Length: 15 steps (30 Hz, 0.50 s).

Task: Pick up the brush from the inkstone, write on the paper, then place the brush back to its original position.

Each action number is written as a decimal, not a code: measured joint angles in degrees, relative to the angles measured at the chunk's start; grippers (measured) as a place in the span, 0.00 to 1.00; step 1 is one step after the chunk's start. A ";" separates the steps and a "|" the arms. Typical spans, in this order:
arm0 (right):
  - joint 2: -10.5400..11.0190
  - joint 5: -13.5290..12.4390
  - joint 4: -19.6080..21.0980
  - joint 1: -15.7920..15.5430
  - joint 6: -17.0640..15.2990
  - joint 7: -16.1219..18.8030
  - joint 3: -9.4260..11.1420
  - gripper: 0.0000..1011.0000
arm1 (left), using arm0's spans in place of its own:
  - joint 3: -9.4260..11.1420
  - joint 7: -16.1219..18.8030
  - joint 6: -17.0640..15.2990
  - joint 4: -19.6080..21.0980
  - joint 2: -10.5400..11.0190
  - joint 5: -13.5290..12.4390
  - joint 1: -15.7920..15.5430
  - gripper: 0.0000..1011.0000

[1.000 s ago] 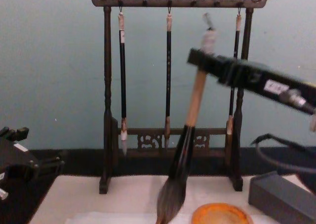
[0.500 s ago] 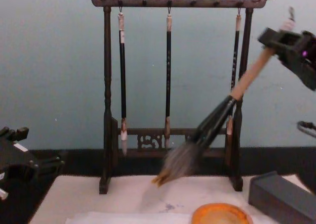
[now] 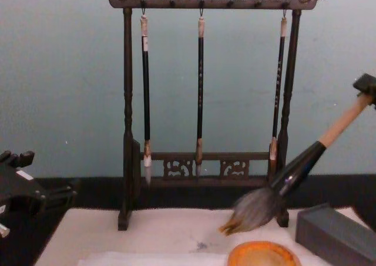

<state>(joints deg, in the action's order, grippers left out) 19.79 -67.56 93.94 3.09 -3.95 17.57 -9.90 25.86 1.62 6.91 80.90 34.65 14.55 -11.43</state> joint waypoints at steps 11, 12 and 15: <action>0.52 -0.67 -0.33 0.08 0.05 0.39 0.28 0.16 | 0.00 0.00 0.00 0.00 0.00 0.00 0.00 1.00; 0.49 -0.67 -0.32 0.07 0.05 0.36 0.27 0.16 | 0.00 0.00 0.00 0.00 0.00 0.00 0.00 1.00; 0.45 -0.65 -0.29 0.06 0.04 0.32 0.26 0.16 | 0.00 0.00 0.00 0.00 0.00 0.00 0.00 1.00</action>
<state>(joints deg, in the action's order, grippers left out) 20.24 -68.21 93.65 3.15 -3.90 17.90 -9.64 25.86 1.62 6.91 80.90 34.65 14.55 -11.43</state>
